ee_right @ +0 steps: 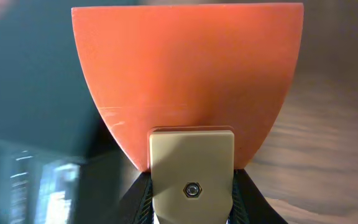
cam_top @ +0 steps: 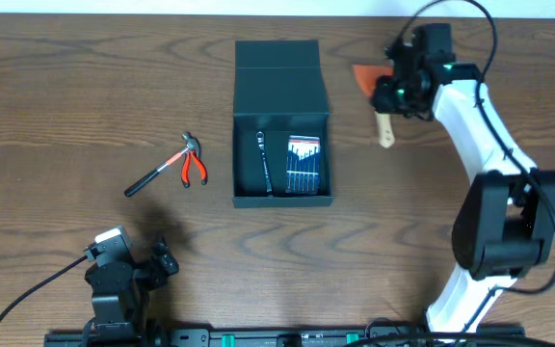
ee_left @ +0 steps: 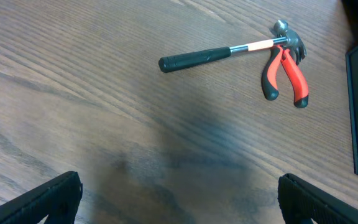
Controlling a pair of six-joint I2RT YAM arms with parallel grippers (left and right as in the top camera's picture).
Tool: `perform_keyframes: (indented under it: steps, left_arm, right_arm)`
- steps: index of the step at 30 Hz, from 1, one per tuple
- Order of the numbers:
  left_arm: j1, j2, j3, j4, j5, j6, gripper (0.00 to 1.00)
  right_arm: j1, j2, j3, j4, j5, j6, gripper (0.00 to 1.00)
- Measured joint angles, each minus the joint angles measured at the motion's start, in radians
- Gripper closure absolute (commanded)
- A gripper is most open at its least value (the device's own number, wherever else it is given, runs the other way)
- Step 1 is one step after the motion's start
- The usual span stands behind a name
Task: Pack container
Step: 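Lift the scraper and carry it over the black box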
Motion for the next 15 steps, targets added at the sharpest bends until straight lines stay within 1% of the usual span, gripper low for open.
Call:
perform_keyframes:
  steps: [5,9,13,15]
  left_arm:
    - [0.000,0.000,0.000,0.000,0.000,0.000,0.01]
    - [0.000,0.000,0.000,0.000,0.000,0.000,0.02]
    - [0.000,0.000,0.000,0.000,0.000,0.000,0.01]
    - [0.000,0.000,0.000,0.000,0.000,0.000,0.02]
  right_arm:
    - [0.166,-0.082,0.022,0.004,-0.029,0.015,0.94]
    - [0.309,-0.086,0.026,-0.002,-0.022,-0.006,0.93]
    - [0.393,-0.085,0.026,-0.011,0.007,-0.032,0.90]
    - [0.432,-0.085,0.026,-0.034,0.047,-0.041,0.90]
